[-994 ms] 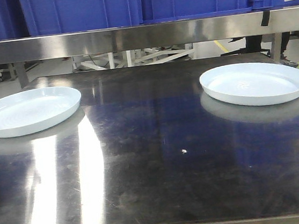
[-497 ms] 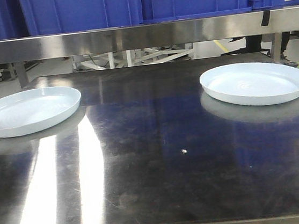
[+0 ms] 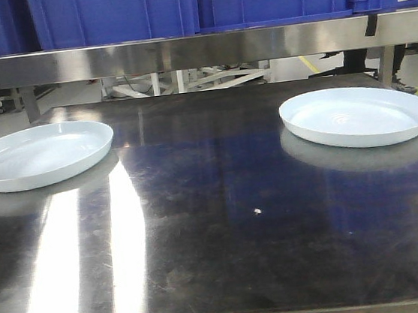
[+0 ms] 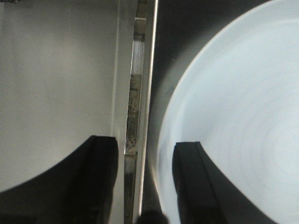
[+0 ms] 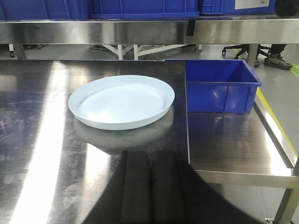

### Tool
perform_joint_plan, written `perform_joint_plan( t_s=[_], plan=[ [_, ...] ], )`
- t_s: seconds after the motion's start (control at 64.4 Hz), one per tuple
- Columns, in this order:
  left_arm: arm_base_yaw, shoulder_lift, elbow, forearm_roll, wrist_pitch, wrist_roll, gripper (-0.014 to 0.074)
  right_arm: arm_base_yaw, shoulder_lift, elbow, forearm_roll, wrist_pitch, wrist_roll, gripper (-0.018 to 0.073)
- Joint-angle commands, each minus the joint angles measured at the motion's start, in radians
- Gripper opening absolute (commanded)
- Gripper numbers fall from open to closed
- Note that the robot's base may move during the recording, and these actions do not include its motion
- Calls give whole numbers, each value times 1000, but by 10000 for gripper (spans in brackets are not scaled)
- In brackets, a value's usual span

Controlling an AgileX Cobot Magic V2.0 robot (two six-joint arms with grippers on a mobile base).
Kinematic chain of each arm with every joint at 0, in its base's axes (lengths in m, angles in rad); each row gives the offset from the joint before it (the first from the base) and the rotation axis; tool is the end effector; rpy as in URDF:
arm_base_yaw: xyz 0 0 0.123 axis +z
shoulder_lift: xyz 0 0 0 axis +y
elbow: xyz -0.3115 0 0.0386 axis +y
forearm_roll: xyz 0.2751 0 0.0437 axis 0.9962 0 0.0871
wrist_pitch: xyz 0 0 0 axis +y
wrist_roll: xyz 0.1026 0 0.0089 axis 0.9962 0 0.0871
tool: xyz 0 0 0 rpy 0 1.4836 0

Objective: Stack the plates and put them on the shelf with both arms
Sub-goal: 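Grasp the rim of the white plate nearest the left arm with the left gripper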

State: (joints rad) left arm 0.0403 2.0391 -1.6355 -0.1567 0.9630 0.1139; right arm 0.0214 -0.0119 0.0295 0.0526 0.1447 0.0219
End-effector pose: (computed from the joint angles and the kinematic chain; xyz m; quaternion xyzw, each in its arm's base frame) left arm 0.4752 0.0060 0.2180 0.0014 0.9870 -0.0587 0.1497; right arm 0.0665 0.0022 0.1890 0.0167 0.7329 0.0352 0.6792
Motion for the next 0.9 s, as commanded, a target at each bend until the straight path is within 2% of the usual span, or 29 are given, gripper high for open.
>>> perform_joint_plan(
  t_s=[0.0, 0.14, 0.466, 0.684, 0.886],
  plan=[
    [-1, -45, -31, -8, -13, -3, 363, -6, -18, 0, -2, -83, 0, 55],
    [-5, -43, -31, -7, -11, -2, 332, -6, -18, 0, -2, -83, 0, 55],
    [-5, -43, -31, -7, -2, 24, 80, -6, -18, 0, -2, -83, 0, 55],
    [-5, -43, -35, -12, 35, 24, 83, -6, -18, 0, -2, -83, 0, 55],
    [-5, -43, -113, -103, 135, 24, 83, -6, -18, 0, -2, -83, 0, 55]
  ],
)
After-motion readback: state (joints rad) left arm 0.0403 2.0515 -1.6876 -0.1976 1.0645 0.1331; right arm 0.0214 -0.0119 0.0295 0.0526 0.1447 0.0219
